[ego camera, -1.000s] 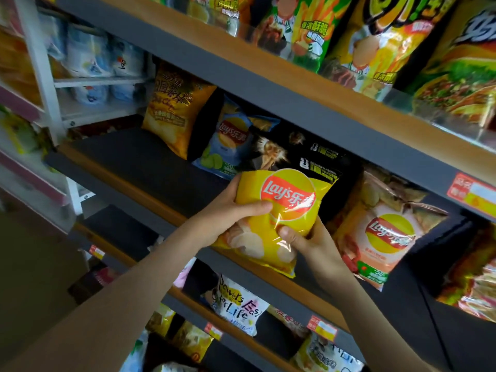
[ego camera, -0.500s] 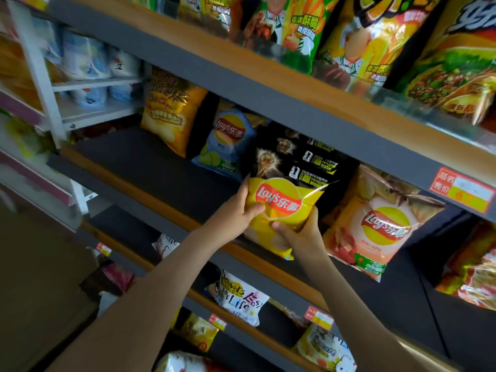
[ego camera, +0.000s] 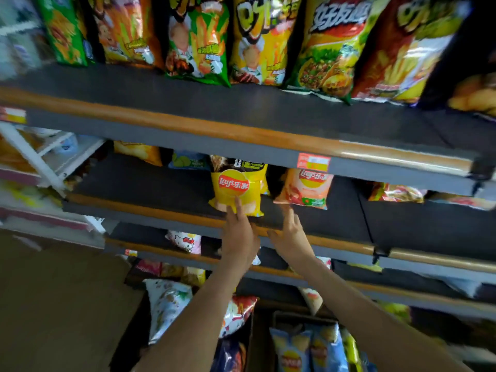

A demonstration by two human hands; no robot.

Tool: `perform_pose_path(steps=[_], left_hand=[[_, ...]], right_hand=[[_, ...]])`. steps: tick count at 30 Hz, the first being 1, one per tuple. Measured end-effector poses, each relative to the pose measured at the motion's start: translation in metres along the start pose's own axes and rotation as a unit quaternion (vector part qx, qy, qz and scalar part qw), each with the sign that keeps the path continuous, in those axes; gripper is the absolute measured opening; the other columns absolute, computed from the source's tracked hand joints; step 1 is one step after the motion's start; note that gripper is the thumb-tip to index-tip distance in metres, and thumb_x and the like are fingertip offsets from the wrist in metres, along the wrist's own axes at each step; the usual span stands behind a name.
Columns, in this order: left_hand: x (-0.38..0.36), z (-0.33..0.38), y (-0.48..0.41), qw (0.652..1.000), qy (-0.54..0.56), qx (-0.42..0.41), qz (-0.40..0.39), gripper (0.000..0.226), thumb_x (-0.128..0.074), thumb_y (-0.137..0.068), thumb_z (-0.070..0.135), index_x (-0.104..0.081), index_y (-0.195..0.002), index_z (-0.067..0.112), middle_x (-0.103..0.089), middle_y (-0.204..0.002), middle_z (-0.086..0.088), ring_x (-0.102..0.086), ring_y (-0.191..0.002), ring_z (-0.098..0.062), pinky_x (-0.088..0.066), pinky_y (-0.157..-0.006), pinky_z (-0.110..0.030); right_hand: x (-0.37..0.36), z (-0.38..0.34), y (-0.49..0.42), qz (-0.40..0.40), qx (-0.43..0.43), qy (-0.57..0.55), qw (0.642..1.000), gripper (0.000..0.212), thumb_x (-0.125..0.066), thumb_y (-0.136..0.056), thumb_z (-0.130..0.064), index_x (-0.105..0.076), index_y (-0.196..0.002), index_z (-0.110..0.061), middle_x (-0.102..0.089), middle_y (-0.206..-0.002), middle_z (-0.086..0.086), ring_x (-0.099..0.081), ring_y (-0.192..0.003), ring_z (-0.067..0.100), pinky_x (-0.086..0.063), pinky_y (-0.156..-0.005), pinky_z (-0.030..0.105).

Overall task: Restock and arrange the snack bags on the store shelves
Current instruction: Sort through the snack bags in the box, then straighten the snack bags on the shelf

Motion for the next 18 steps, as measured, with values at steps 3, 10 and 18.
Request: perform_pose_path(steps=[3, 10, 18], left_hand=[[-0.028, 0.044, 0.038, 0.996, -0.024, -0.044, -0.077, 0.076, -0.051, -0.096, 0.022, -0.001, -0.153, 0.012, -0.009, -0.158, -0.012, -0.023, -0.141, -0.031, -0.037, -0.105, -0.041], [-0.125, 0.179, 0.111, 0.956, -0.136, -0.164, -0.203, 0.057, -0.048, -0.097, 0.026, -0.024, -0.147, 0.011, -0.033, -0.147, -0.012, -0.038, -0.131, -0.031, -0.039, -0.098, -0.043], [-0.324, 0.371, 0.240, 0.886, -0.211, -0.269, -0.313, 0.057, -0.047, -0.098, 0.028, -0.023, -0.147, 0.011, -0.033, -0.148, -0.013, -0.040, -0.131, -0.031, -0.038, -0.100, -0.040]], right_hand=[[0.034, 0.011, 0.032, -0.005, 0.004, 0.045, 0.999, 0.057, -0.053, -0.095, -0.019, -0.028, -0.146, -0.012, -0.035, -0.144, 0.008, -0.037, -0.131, 0.027, -0.037, -0.100, 0.036], [0.162, 0.116, 0.113, 0.026, -0.078, 0.095, 0.992, 0.048, -0.051, -0.095, -0.022, -0.036, -0.140, -0.015, -0.042, -0.138, 0.007, -0.045, -0.123, 0.027, -0.043, -0.085, 0.035], [0.356, 0.332, 0.261, 0.126, -0.221, 0.082, 0.964, 0.046, -0.052, -0.093, -0.024, -0.041, -0.136, -0.013, -0.047, -0.132, 0.008, -0.046, -0.125, 0.028, -0.042, -0.094, 0.036]])
Point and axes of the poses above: each hand's wrist, its own y-axis away from the middle knuckle, its own x-axis out of the back of the hand, z = x × y, the point moved 9 cm from there along -y, towards the middle knuckle
